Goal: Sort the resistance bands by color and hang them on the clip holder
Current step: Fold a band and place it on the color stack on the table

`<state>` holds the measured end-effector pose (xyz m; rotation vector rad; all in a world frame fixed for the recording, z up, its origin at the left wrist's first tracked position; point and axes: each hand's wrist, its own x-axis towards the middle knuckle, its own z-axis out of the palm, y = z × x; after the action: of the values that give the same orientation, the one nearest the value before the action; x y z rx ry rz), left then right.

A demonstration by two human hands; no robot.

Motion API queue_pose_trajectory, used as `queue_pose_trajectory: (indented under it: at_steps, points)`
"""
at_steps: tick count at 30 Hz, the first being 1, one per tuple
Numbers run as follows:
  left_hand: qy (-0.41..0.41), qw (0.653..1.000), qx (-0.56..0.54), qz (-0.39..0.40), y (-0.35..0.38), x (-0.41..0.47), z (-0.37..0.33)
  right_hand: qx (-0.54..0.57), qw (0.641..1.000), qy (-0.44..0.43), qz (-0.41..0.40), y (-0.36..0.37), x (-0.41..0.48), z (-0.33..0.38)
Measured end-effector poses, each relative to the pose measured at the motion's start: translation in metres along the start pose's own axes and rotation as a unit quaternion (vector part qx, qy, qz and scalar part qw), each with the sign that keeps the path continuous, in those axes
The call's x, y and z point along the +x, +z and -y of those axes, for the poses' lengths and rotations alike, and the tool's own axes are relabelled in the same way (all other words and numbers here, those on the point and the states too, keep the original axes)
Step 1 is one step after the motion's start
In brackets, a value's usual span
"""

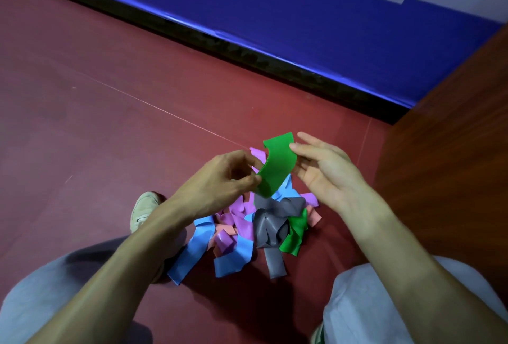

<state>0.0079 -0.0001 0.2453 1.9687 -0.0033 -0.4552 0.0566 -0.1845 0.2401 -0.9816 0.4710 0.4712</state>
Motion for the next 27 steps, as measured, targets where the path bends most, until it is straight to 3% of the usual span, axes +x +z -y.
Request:
queue_pose_trajectory:
  at_steps: [3, 6, 9, 12, 15, 19, 23, 27]
  points:
    - [-0.049, 0.999, -0.006, -0.011, 0.003, 0.004, 0.001, -0.092, 0.993, -0.05, 0.056, 0.003, -0.003, 0.0]
    - [-0.077, 0.983, -0.157, -0.065, 0.001, 0.006, -0.006, -0.163, 0.977, -0.095, 0.104, 0.005, -0.007, -0.002]
    - [-0.108, 0.936, -0.325, -0.085, -0.002, 0.007, -0.013, -0.211, 0.962, -0.119, 0.13, 0.005, -0.009, -0.004]
    - [-0.075, 0.919, -0.374, -0.102, -0.004, 0.007, -0.015, -0.25, 0.949, -0.145, 0.125, 0.004, -0.007, -0.006]
    - [-0.02, 0.938, -0.302, -0.171, -0.003, 0.005, -0.015, -0.288, 0.936, -0.158, 0.128, 0.004, -0.005, -0.009]
    - [0.037, 0.958, -0.194, -0.206, -0.003, 0.004, -0.013, -0.347, 0.91, -0.176, 0.144, 0.003, -0.004, -0.012]
    - [0.074, 0.97, -0.122, -0.197, -0.005, 0.002, -0.015, -0.361, 0.894, -0.208, 0.165, 0.007, -0.009, -0.012]
    - [0.089, 0.978, -0.054, -0.179, -0.005, 0.0, -0.013, -0.41, 0.851, -0.302, 0.128, 0.008, -0.01, -0.011]
